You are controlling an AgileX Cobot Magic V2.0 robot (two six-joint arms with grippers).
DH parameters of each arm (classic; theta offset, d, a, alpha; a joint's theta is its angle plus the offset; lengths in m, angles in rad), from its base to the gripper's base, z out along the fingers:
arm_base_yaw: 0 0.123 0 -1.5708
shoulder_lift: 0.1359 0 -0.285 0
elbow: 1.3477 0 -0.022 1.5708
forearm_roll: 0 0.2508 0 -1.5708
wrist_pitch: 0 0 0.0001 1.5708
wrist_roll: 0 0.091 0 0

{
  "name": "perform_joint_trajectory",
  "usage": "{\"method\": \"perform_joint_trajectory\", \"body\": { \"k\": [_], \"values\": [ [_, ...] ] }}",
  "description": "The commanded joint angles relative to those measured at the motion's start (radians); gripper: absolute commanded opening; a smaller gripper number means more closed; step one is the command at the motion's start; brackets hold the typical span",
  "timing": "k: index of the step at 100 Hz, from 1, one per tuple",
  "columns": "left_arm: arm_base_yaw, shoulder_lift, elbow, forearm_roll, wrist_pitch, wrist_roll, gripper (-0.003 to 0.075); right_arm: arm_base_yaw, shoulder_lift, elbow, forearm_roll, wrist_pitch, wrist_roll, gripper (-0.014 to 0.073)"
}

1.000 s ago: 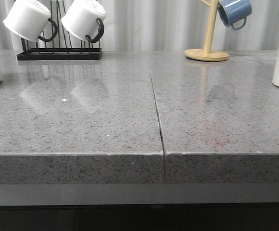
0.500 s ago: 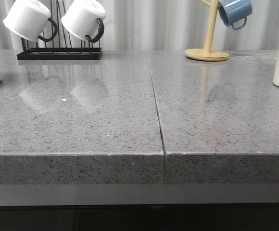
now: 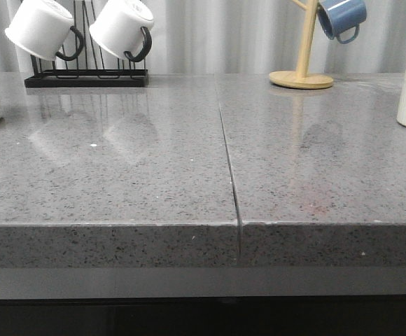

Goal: Place milk next to cup

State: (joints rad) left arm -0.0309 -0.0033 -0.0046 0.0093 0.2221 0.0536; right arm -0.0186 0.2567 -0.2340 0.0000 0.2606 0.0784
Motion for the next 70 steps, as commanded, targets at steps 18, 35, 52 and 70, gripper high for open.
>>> {"method": "perform_joint_trajectory", "body": {
  "k": [18,35,52,70],
  "values": [
    [0.001,-0.031,0.044,-0.002,-0.082,-0.011,-0.0020,0.004,0.159,-0.037,0.000,-0.199,-0.008,0.0000],
    [0.001,-0.031,0.044,-0.002,-0.082,-0.011,-0.0020,0.002,0.296,-0.037,0.000,-0.296,-0.008,0.0256],
    [0.001,-0.031,0.044,-0.002,-0.082,-0.011,-0.0020,-0.008,0.437,-0.037,0.000,-0.491,-0.009,0.0289],
    [0.001,-0.031,0.044,-0.002,-0.082,-0.011,-0.0020,-0.107,0.588,-0.037,0.000,-0.736,-0.010,0.0289]
  ]
}}
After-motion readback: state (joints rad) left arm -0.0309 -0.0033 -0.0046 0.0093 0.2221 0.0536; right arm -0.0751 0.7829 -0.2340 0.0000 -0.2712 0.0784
